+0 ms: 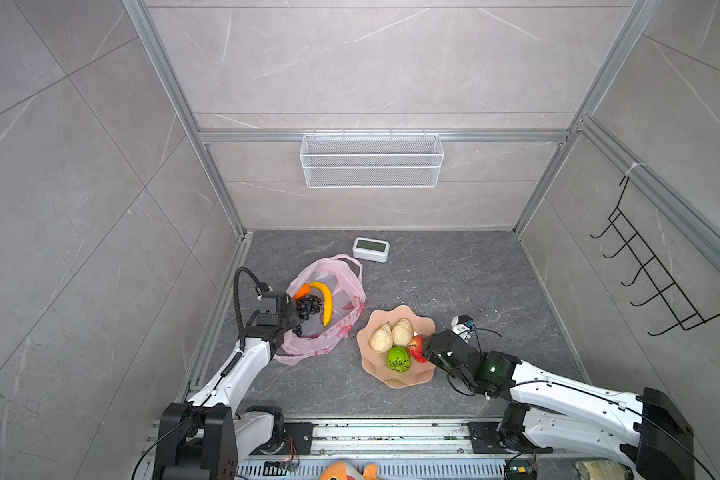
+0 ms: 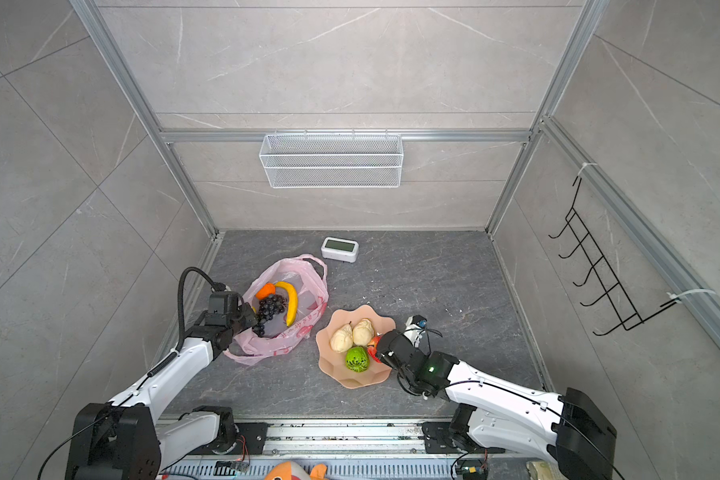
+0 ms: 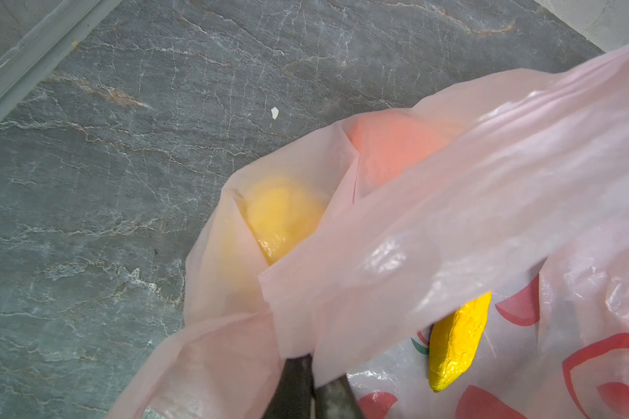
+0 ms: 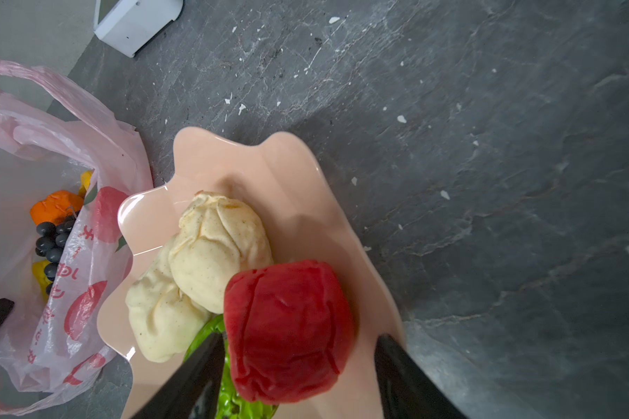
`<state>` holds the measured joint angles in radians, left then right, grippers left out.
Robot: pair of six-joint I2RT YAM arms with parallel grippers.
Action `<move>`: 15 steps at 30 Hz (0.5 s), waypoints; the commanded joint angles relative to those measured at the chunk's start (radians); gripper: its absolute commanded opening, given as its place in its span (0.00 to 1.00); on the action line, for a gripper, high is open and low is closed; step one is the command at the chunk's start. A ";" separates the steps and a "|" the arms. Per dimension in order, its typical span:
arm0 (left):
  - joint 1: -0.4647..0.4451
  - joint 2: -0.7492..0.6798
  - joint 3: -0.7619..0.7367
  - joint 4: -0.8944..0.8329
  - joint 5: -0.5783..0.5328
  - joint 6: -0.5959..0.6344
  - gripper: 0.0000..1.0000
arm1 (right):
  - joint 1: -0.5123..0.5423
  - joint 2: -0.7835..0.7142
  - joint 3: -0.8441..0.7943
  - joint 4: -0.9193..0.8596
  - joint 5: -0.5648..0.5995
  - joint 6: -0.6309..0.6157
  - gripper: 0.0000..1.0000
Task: Take the fake fruits out of the plastic bag
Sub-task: 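Open the right gripper to release the apple and lift away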
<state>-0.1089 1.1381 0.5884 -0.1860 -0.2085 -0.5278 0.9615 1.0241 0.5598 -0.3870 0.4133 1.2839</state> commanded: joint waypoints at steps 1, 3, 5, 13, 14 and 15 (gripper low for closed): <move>-0.003 0.001 0.005 0.020 -0.017 0.007 0.00 | 0.006 -0.008 0.036 -0.098 0.059 0.003 0.67; -0.003 0.002 0.005 0.019 -0.016 0.008 0.00 | 0.006 0.008 0.052 -0.133 0.070 0.012 0.67; -0.003 0.001 0.006 0.020 -0.016 0.006 0.00 | 0.006 0.032 0.075 -0.181 0.086 0.022 0.66; -0.003 -0.002 0.004 0.019 -0.016 0.008 0.00 | 0.005 0.096 0.114 -0.236 0.106 0.042 0.69; -0.003 -0.003 0.004 0.020 -0.015 0.008 0.00 | 0.004 0.100 0.121 -0.254 0.112 0.045 0.69; -0.003 -0.003 0.004 0.022 -0.016 0.008 0.00 | 0.004 0.102 0.128 -0.273 0.120 0.047 0.71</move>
<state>-0.1089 1.1381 0.5884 -0.1856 -0.2081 -0.5278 0.9619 1.1168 0.6460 -0.5751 0.4873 1.3106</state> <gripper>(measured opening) 0.048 0.702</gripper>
